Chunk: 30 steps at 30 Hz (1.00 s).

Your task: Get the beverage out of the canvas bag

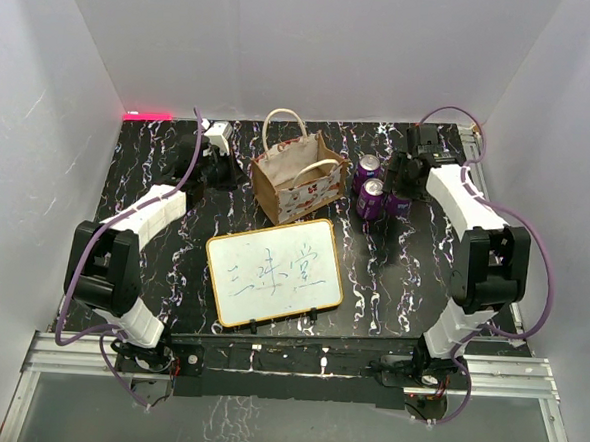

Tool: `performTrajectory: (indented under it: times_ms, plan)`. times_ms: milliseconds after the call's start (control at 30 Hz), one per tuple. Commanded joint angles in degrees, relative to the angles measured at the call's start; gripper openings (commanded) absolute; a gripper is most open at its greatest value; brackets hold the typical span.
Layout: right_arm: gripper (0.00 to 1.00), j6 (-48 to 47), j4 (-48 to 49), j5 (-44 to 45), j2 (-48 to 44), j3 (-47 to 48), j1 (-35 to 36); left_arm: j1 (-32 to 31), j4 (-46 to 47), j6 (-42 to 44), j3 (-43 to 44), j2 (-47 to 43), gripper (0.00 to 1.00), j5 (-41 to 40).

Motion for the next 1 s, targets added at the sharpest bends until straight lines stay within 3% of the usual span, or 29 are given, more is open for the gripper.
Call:
performTrajectory:
  times_ms: [0,200,533,667,967]
  plan:
    - [0.08,0.27,0.99,0.04,-0.87,5.22,-1.20,0.11,-0.20,0.60,0.77,-2.70,0.00,-0.06]
    - [0.10,-1.67,1.24,-3.64,0.72,5.49,-3.54,0.16,-0.19,0.40,1.08,-2.25,0.00,0.46]
    - [0.25,-2.65,0.99,-6.46,4.75,6.16,-5.15,0.14,-0.28,0.43,1.12,-2.20,0.00,0.42]
    - [0.33,-3.08,1.03,-7.74,5.94,6.18,-5.62,0.15,-0.46,0.56,1.18,-2.36,0.00,0.33]
    - [0.63,-3.68,1.39,-10.04,7.94,6.22,-5.82,0.18,-0.45,0.56,1.04,-2.72,0.00,0.39]
